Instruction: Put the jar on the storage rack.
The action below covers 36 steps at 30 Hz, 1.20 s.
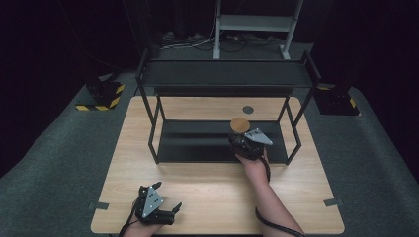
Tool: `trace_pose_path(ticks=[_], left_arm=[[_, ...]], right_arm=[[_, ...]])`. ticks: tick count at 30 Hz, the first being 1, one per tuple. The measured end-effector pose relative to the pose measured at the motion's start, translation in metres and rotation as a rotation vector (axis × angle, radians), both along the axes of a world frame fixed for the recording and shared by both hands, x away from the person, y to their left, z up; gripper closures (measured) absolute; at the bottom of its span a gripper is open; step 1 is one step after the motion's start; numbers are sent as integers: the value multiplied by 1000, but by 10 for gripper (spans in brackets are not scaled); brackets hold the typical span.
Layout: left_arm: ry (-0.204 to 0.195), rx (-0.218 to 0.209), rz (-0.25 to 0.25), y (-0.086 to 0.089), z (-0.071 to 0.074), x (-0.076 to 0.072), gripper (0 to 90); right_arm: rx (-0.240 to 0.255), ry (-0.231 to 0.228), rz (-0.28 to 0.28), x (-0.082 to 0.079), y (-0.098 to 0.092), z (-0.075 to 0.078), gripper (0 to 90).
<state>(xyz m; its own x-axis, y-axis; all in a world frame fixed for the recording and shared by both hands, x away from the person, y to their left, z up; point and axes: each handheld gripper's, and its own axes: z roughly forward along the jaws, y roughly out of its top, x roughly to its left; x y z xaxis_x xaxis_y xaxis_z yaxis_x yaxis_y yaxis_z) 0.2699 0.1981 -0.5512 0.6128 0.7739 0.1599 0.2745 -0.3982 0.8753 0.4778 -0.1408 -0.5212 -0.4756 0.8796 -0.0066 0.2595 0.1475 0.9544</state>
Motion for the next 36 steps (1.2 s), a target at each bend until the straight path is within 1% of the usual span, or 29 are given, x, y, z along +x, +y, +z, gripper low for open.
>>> trace_pose_path(ticks=[12,27,36], left_arm=[[0,2,-1,0,0,0,14],[-1,5,-2,-1,0,0,14],[-3,4,-2,0,0,0,14]], right_arm=[[3,-1,-1,0,1,-1,255],[12,-12,-6,-2,0,-3,252],[18,-6,-3,0,0,-3,242]])
